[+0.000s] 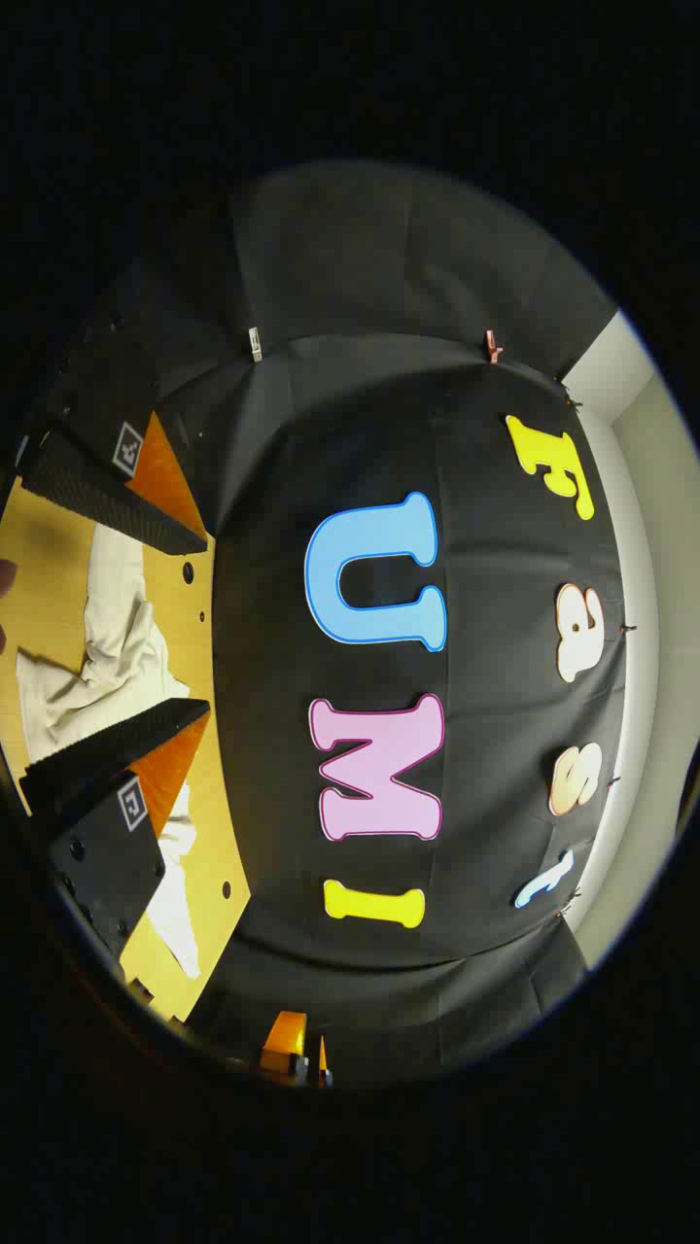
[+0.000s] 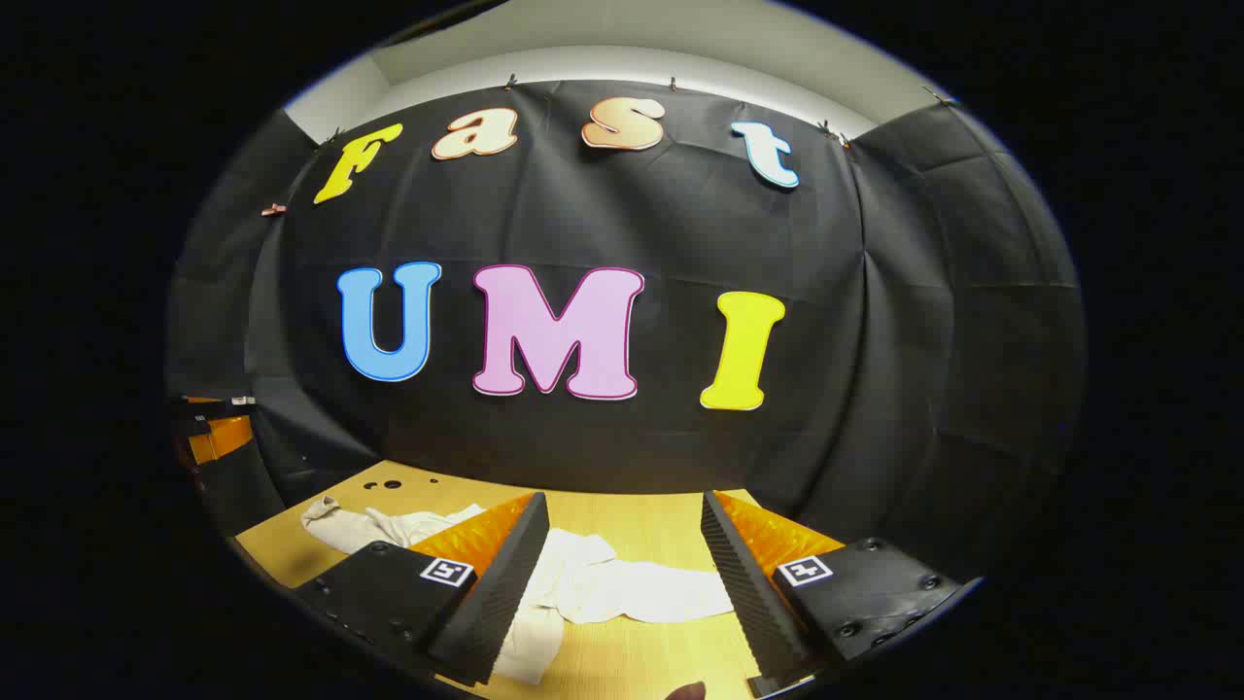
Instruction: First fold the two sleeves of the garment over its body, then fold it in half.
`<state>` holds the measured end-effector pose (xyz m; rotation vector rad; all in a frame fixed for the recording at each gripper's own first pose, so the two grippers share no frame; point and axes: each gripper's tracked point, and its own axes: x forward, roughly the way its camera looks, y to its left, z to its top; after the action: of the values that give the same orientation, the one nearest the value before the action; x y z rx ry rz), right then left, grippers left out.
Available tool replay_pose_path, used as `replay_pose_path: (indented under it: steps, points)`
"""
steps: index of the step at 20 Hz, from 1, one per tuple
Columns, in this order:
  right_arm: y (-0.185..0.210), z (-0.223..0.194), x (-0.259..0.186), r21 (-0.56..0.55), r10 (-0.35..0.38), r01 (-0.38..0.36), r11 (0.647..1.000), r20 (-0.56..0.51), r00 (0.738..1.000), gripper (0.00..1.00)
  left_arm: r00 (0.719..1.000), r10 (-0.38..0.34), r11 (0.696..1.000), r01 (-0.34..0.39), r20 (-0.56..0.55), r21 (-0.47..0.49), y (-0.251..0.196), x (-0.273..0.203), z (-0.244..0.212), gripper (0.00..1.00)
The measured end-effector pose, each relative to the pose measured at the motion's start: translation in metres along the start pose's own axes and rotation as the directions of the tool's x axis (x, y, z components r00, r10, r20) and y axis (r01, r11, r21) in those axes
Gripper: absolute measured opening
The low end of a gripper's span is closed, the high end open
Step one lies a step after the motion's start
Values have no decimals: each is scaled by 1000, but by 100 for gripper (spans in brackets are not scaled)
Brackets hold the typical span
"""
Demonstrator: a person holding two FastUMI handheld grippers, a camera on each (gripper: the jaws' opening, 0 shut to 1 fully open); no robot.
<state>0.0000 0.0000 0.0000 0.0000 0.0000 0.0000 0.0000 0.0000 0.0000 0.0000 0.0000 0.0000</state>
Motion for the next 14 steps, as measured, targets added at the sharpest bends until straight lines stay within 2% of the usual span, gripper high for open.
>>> replay_pose_path:
  steps: [14]
  points:
    - [0, -6, 2, -17, -7, 7, 1000, -19, 1000, 97, 999, -32, 999, 32, 5, 4, -5, 9, -5, 96]
